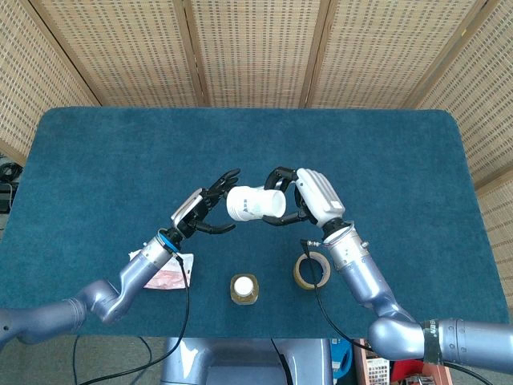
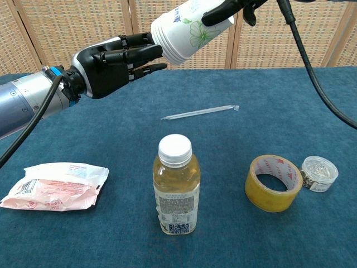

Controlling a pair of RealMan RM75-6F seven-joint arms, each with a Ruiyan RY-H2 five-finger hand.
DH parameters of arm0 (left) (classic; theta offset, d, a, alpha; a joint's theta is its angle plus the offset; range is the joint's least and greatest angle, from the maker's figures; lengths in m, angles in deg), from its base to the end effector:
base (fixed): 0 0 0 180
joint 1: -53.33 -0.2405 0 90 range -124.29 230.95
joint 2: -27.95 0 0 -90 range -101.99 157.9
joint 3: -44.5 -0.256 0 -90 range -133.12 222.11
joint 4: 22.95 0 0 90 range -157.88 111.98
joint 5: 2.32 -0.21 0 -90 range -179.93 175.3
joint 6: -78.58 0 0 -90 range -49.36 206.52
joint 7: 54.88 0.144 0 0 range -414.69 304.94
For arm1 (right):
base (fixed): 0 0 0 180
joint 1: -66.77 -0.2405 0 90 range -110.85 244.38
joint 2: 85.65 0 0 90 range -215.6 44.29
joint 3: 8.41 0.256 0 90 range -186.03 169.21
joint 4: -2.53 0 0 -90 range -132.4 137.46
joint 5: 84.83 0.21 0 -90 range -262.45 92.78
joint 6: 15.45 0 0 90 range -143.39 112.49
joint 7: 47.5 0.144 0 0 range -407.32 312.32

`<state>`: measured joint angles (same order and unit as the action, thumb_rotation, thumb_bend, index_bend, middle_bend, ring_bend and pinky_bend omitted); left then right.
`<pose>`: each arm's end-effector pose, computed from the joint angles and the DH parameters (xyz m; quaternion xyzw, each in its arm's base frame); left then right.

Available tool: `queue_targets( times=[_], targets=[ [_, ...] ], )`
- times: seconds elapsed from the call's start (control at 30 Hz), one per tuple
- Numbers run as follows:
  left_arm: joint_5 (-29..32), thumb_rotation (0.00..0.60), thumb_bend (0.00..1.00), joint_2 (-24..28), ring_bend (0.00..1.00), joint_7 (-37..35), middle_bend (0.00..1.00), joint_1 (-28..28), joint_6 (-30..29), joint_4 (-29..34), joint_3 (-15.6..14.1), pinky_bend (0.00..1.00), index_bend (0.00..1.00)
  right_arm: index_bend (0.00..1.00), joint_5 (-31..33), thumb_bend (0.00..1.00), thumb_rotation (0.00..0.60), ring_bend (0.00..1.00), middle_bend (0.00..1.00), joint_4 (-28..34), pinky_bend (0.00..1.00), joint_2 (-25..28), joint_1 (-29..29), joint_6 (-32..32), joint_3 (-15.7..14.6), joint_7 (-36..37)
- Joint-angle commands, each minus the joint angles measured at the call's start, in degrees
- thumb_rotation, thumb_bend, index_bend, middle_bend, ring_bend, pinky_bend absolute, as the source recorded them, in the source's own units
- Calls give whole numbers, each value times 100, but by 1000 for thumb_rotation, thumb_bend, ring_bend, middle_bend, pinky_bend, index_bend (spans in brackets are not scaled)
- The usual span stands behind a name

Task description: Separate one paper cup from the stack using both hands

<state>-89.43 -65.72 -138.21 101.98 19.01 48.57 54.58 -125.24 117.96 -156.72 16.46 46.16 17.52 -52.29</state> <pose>-0.0950 0.3633 -0.0221 0.4005 0.7072 0.5769 0.0818 -0.0268 -0.3485 0.0978 0.5656 -0.5496 0.5475 0.2797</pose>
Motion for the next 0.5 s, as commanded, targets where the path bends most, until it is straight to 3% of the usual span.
queue_targets(
  times=[0.03,0.5],
  targets=[
    [12,600,274,-17,0,-1,2,-1,-5,1,-1,4,569,752,-1,245,600,518,658,13,745,11,4,2,-5,3],
    [59,600,352,-23,0,72,2,63,20,115,66,4,569,752,-36,245,600,518,658,26,745,22,36,7,-52,42]
  ],
)
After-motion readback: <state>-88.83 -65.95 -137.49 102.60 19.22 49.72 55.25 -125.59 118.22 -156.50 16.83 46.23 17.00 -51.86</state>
